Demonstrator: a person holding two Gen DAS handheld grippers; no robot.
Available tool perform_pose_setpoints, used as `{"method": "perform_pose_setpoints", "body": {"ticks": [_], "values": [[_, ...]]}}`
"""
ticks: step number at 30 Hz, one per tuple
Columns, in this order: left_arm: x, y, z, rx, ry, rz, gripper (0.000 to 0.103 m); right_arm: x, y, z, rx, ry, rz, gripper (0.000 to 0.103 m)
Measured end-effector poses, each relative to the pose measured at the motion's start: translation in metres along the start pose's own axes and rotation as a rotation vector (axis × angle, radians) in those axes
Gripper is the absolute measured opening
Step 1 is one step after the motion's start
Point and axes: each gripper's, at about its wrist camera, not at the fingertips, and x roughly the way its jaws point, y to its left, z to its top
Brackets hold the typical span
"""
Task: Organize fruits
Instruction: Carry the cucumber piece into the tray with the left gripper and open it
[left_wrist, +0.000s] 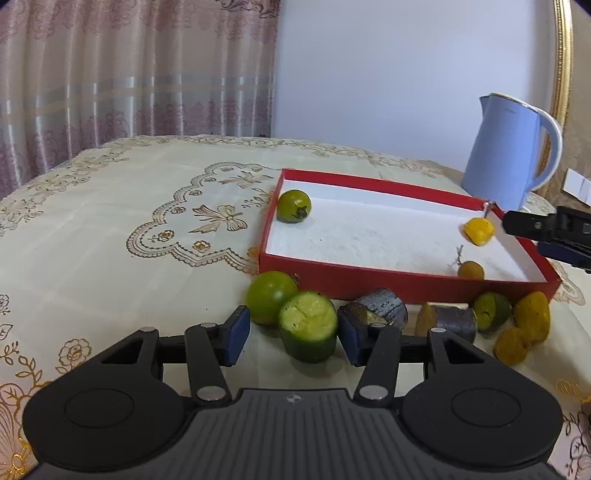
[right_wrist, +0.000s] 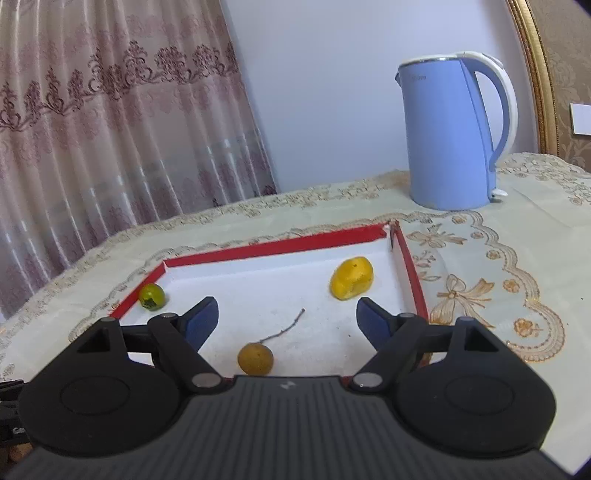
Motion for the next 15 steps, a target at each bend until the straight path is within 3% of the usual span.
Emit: {"method": "perform_pose_setpoints", "body": {"ticks": [5, 10, 11, 15], "values": [[0.002, -0.005, 0.002, 0.009, 0.008, 0.032, 0.05, 0.002, -0.008, -0.003, 0.017, 0.017, -0.016, 0.081], [-0.007, -0.004, 0.0, 0.004, 0.008, -0.036, 0.04, -0.003, -0.02, -0.003, 0.06, -0.009, 0.018, 0.081], [-0.008, -0.003, -0.001, 0.005, 0.008, -0.056, 0.032, -0.004, -0.022, -0.003, 0.067, -0.019, 0.026, 0.081], [-0.013, -0.006, -0.003, 0.028, -0.009, -0.057, 0.031, -0.006, -0.022, -0.004, 0.063, -0.028, 0.037, 0.081]]}}
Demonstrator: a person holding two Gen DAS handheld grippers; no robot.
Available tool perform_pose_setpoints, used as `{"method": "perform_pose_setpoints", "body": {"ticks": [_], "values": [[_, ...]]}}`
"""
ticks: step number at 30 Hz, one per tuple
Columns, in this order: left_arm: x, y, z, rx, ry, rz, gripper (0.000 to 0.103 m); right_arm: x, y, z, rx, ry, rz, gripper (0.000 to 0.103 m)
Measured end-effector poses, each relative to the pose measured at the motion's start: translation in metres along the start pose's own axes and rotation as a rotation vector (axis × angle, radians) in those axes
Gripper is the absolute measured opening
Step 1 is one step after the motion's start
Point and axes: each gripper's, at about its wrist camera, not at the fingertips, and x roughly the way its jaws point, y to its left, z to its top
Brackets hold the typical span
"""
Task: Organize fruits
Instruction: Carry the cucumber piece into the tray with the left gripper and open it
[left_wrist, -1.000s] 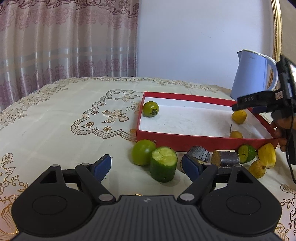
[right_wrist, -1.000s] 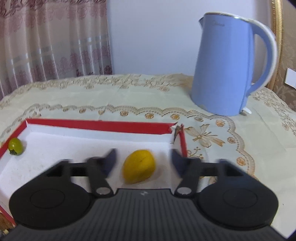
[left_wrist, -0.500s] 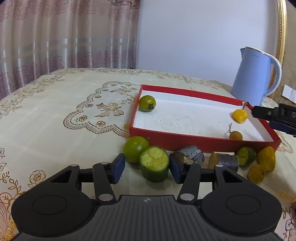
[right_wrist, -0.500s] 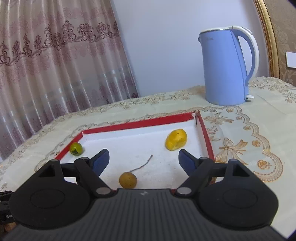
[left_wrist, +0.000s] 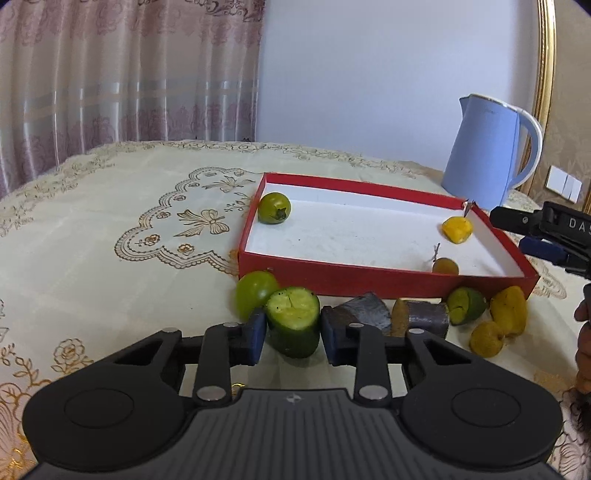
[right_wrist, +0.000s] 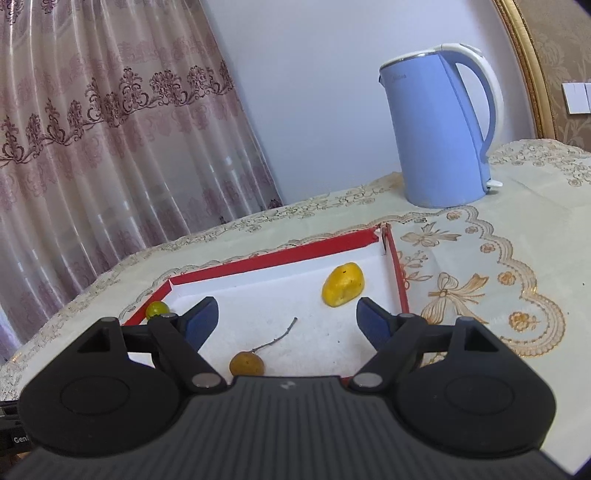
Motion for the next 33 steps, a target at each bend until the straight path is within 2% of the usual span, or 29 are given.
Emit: {"method": "perform_pose_setpoints", "body": {"ticks": [9, 18, 25, 29, 33], "values": [[-0.014, 0.0, 0.005, 0.018, -0.02, 0.0, 0.031, 0.0, 0.006, -0.002, -0.031, 0.01, 0.01, 0.081], [-0.019, -0.013, 0.036, 0.078, -0.056, -0.034, 0.031, 0.002, 0.004, -0.002, -0.02, 0.024, 0.01, 0.081], [0.023, -0.048, 0.076, 0.163, -0.06, -0.052, 0.031, 0.0, -0.003, -0.001, 0.008, 0.006, 0.001, 0.081], [0.063, -0.066, 0.096, 0.186, -0.006, -0.067, 0.031, 0.0, -0.01, 0.0, 0.037, 0.008, -0.007, 0.081], [0.101, -0.086, 0.105, 0.202, 0.054, -0.051, 0.031, 0.002, -0.011, -0.001, 0.037, 0.012, -0.004, 0.081]]}}
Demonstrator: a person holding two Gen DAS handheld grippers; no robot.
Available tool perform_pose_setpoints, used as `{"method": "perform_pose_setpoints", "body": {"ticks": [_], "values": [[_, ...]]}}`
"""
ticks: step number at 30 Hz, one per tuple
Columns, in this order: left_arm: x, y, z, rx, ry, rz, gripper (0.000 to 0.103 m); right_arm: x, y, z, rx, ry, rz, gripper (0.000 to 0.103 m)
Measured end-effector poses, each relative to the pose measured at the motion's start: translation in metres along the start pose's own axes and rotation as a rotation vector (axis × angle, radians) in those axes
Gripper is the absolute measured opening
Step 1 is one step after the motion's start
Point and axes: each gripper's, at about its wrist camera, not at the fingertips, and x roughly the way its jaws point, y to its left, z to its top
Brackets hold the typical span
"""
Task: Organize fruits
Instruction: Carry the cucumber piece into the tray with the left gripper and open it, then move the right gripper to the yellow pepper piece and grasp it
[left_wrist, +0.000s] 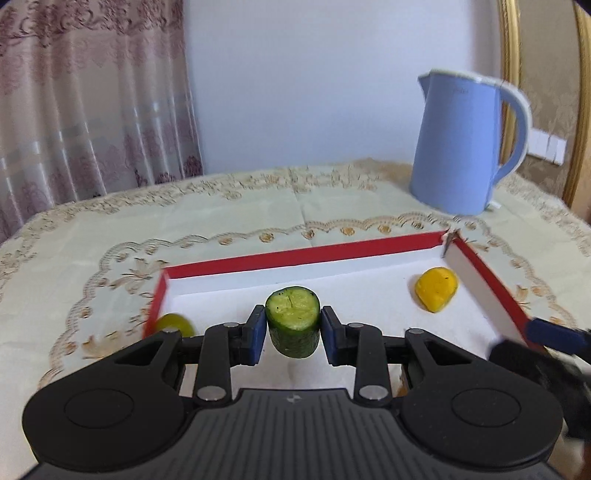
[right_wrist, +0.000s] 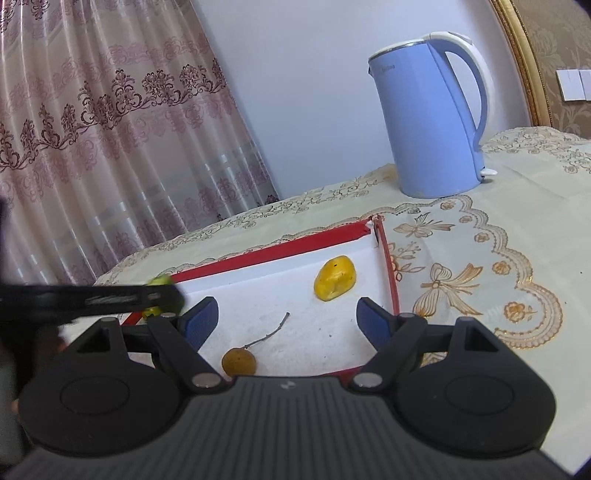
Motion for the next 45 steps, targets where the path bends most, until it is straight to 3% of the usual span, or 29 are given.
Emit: {"method": "perform_pose_setpoints", "body": {"ticks": [8, 16, 19, 22, 26, 31, 37, 41, 45], "values": [[0.038, -0.017, 0.009, 0.023, 0.066, 0.001, 0.031, 0.002, -0.002, 0.0, 0.009, 0.005, 0.001, 0.081], [0.023, -0.007, 0.006, 0.01, 0.06, 0.017, 0.033, 0.003, -0.003, -0.001, 0.004, 0.007, 0.005, 0.081], [-0.001, 0.005, 0.001, -0.007, 0.019, 0.044, 0.069, 0.002, -0.004, -0.001, 0.008, -0.002, 0.008, 0.081], [-0.039, 0.019, -0.014, -0.016, -0.057, 0.127, 0.073, -0.002, -0.006, -0.001, 0.016, -0.021, 0.003, 0.081], [-0.094, 0.035, -0.051, -0.057, -0.152, 0.197, 0.086, -0.008, -0.005, -0.001, 0.011, -0.046, 0.004, 0.081], [-0.121, 0.046, -0.093, -0.117, -0.166, 0.244, 0.087, -0.03, 0.01, -0.004, -0.022, -0.07, -0.08, 0.089], [-0.106, 0.06, -0.114, -0.162, -0.113, 0.247, 0.087, -0.054, 0.029, -0.028, -0.135, -0.021, -0.23, 0.089], [-0.1, 0.069, -0.123, -0.205, -0.089, 0.226, 0.087, -0.057, 0.041, -0.036, -0.187, 0.012, -0.225, 0.088], [-0.104, 0.07, -0.128, -0.215, -0.113, 0.224, 0.088, -0.052, 0.052, -0.044, -0.224, 0.047, -0.225, 0.088]]}}
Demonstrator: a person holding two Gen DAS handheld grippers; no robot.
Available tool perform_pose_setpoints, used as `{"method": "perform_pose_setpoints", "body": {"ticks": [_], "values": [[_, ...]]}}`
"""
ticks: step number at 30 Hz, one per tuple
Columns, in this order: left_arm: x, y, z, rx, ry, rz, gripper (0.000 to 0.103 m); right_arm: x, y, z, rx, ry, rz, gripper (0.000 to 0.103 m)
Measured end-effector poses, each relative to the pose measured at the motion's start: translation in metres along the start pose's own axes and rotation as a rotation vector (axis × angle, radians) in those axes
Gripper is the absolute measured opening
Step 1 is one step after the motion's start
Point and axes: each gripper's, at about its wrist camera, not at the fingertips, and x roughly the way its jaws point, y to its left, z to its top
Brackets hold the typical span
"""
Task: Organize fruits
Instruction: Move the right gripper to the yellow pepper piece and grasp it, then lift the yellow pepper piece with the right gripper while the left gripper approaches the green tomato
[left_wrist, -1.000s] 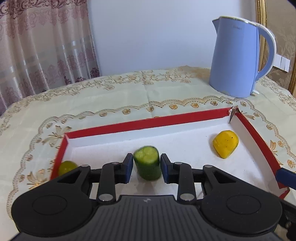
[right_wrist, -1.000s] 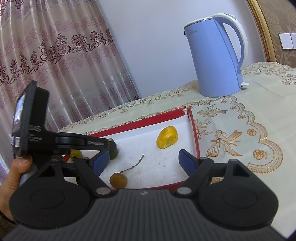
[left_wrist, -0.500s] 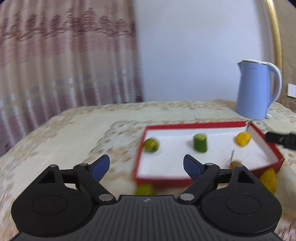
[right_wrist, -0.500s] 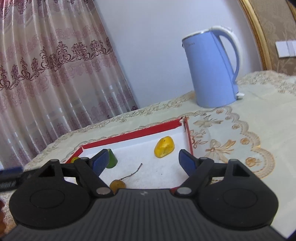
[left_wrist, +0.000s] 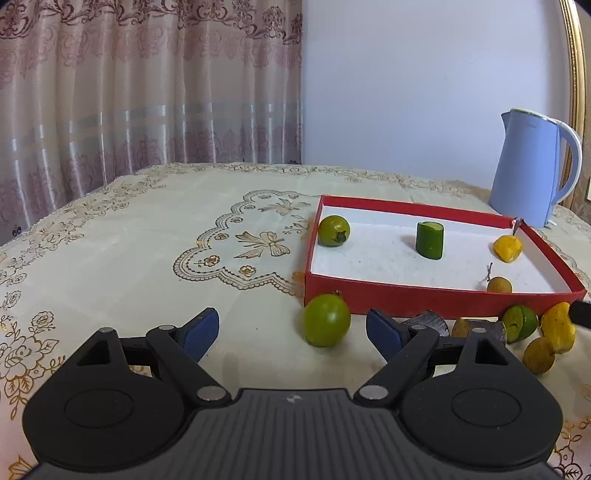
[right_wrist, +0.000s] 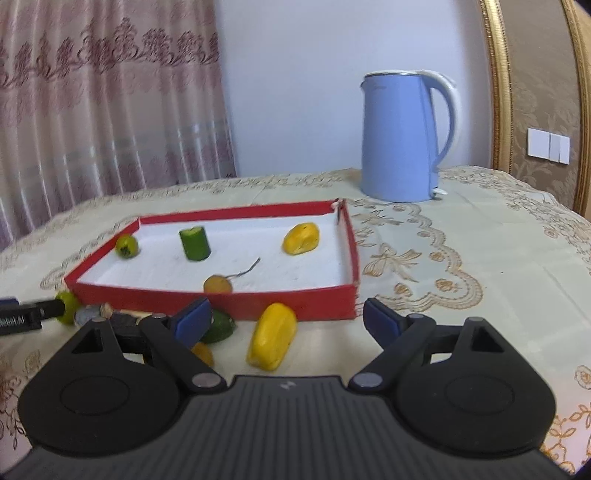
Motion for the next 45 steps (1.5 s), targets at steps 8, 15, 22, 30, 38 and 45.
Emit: {"method": "perform_pose_setpoints", "body": {"ticks": [8, 15, 22, 30, 38, 45], "values": [[-0.003, -0.004, -0.002, 0.012, -0.013, 0.011, 0.092, 0.006, 0.009, -0.003, -0.055, 0.025, -0.025, 0.068], [0.003, 0.004, 0.001, -0.03, 0.025, -0.012, 0.093, 0.011, 0.008, -0.002, -0.051, 0.043, -0.002, 0.061], [0.003, 0.001, 0.0, -0.016, 0.02, -0.004, 0.093, 0.018, 0.014, 0.0, -0.082, 0.071, 0.005, 0.045], [0.004, 0.0, 0.001, -0.018, 0.024, -0.002, 0.093, 0.027, 0.02, 0.0, -0.121, 0.109, -0.001, 0.032], [0.004, 0.001, 0.001, -0.016, 0.026, -0.006, 0.093, 0.035, 0.022, -0.001, -0.147, 0.147, -0.023, 0.03], [0.004, 0.001, 0.001, -0.018, 0.028, -0.003, 0.093, 0.032, 0.017, 0.0, -0.119, 0.146, -0.011, 0.025]]}}
